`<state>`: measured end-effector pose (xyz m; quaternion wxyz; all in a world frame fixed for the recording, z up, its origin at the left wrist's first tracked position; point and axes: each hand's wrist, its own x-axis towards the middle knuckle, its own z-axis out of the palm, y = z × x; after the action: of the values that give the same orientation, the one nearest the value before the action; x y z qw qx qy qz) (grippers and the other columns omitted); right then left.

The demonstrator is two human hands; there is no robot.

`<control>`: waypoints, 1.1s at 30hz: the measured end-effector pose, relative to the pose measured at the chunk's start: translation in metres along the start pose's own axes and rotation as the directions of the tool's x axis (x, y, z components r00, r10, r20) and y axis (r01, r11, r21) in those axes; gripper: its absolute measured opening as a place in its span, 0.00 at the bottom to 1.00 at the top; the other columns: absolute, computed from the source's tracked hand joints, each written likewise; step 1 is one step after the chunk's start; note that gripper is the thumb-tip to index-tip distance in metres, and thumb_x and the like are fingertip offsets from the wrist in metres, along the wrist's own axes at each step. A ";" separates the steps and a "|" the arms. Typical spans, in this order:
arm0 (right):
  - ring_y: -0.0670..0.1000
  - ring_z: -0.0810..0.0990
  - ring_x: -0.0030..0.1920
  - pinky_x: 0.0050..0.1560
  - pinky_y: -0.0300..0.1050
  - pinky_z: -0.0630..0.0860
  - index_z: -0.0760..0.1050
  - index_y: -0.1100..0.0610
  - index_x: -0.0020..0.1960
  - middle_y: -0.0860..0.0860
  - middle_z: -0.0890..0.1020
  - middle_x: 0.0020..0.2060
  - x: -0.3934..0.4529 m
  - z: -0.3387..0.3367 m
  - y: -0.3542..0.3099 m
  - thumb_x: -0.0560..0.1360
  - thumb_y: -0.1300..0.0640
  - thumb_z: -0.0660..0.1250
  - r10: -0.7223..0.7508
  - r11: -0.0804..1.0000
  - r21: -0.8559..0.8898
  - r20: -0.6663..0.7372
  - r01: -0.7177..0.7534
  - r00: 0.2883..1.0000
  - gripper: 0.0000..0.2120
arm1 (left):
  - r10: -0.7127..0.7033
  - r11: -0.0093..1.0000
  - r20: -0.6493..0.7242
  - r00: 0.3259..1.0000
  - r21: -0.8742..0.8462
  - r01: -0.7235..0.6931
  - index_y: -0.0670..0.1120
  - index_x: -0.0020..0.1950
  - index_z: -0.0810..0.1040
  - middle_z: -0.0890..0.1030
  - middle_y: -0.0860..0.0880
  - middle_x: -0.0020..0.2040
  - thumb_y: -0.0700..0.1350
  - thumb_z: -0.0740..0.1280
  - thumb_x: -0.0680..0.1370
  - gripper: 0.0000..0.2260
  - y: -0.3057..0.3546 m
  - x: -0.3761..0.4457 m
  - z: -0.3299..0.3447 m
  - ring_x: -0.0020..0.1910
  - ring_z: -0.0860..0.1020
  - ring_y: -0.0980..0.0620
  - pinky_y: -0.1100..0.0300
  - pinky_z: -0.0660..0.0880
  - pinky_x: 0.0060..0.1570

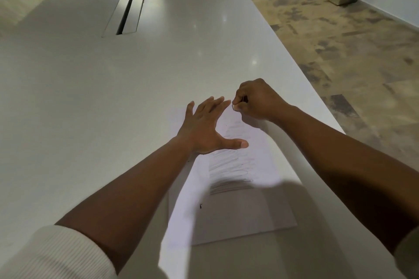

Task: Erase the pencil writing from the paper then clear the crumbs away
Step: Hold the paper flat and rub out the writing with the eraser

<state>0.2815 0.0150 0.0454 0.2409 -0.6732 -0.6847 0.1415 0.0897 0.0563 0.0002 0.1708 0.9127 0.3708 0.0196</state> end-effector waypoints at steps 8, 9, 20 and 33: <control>0.48 0.78 0.36 0.41 0.39 0.72 0.85 0.61 0.41 0.52 0.81 0.37 -0.001 0.002 -0.003 0.69 0.65 0.73 -0.102 0.994 0.036 0.085 0.099 0.991 0.02 | -0.004 1.000 -0.010 1.000 -0.023 0.004 0.54 0.83 0.35 0.47 0.58 0.85 0.88 0.56 0.59 0.65 0.001 -0.001 -0.001 0.82 0.44 0.59 0.41 0.38 0.79; 0.49 0.78 0.37 0.41 0.40 0.72 0.85 0.61 0.41 0.51 0.81 0.37 0.000 0.004 -0.003 0.70 0.65 0.73 -0.087 0.996 0.028 0.057 0.085 0.995 0.02 | -0.003 0.999 -0.017 1.000 -0.045 0.002 0.54 0.83 0.34 0.48 0.58 0.84 0.87 0.58 0.59 0.65 0.001 -0.002 -0.001 0.82 0.45 0.60 0.41 0.38 0.80; 0.46 0.80 0.39 0.42 0.40 0.74 0.85 0.59 0.41 0.48 0.82 0.37 0.007 -0.007 -0.005 0.70 0.63 0.74 -0.051 0.998 0.037 0.151 0.046 0.987 0.02 | -0.009 0.999 -0.028 1.000 -0.047 0.007 0.53 0.84 0.39 0.48 0.59 0.84 0.88 0.57 0.58 0.66 0.001 -0.001 0.000 0.82 0.45 0.61 0.42 0.38 0.80; 0.43 0.77 0.36 0.40 0.34 0.70 0.85 0.59 0.42 0.49 0.83 0.38 -0.010 -0.005 0.002 0.70 0.63 0.75 -0.045 0.998 0.056 0.106 0.039 0.993 0.02 | -0.011 1.000 0.017 1.000 0.025 0.011 0.56 0.85 0.45 0.47 0.58 0.85 0.87 0.56 0.59 0.62 0.001 -0.001 -0.001 0.82 0.40 0.59 0.41 0.35 0.79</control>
<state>0.2855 0.0050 0.0469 0.2249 -0.6432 -0.7066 0.1908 0.0895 0.0551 0.0020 0.1625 0.9128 0.3746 0.0064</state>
